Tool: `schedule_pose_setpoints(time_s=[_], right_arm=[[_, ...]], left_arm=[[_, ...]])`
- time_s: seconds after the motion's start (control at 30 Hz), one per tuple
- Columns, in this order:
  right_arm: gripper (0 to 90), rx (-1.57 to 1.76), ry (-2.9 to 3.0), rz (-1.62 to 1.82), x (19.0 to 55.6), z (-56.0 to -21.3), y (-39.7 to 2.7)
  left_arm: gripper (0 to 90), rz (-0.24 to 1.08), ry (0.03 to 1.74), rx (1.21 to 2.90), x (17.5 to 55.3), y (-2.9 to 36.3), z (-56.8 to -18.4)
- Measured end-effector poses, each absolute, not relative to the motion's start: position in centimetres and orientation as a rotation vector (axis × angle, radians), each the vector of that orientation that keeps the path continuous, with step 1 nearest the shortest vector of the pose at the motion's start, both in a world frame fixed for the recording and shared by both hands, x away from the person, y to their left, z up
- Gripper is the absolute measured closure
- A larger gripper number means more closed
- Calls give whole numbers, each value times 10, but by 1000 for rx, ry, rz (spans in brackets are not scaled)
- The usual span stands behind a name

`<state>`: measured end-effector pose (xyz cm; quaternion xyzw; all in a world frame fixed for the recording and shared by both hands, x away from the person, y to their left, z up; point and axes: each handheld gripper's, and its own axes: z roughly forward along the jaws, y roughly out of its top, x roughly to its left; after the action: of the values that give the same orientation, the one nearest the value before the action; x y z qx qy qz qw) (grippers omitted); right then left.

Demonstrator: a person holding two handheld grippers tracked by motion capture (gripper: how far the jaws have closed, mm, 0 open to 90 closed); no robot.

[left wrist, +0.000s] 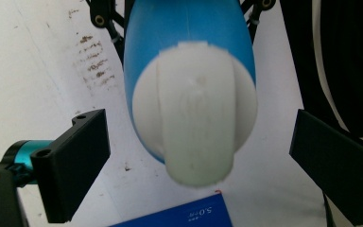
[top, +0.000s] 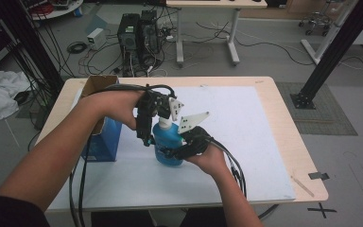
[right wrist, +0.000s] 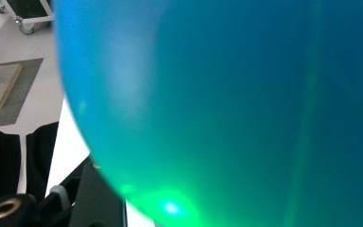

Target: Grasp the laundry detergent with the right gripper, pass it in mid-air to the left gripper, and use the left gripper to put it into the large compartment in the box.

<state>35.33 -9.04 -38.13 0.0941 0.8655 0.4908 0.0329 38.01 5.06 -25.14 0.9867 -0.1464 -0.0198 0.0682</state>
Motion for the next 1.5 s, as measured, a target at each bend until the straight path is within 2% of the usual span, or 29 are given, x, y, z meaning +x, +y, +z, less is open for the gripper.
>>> schedule_pose_setpoints(time_s=[0.87, 0.93, 1.5], right_arm=[[466, 266, 2674, 1519, 351, -379, -80], [466, 266, 2674, 1523, 351, -379, -80], [466, 272, 2670, 1520, 352, -378, -81]], left_arm=[[59, -21, -438, 3020, 374, 34, -265], [102, -25, -449, 3028, 374, 34, -265], [183, -42, -431, 3048, 375, 30, -267]])
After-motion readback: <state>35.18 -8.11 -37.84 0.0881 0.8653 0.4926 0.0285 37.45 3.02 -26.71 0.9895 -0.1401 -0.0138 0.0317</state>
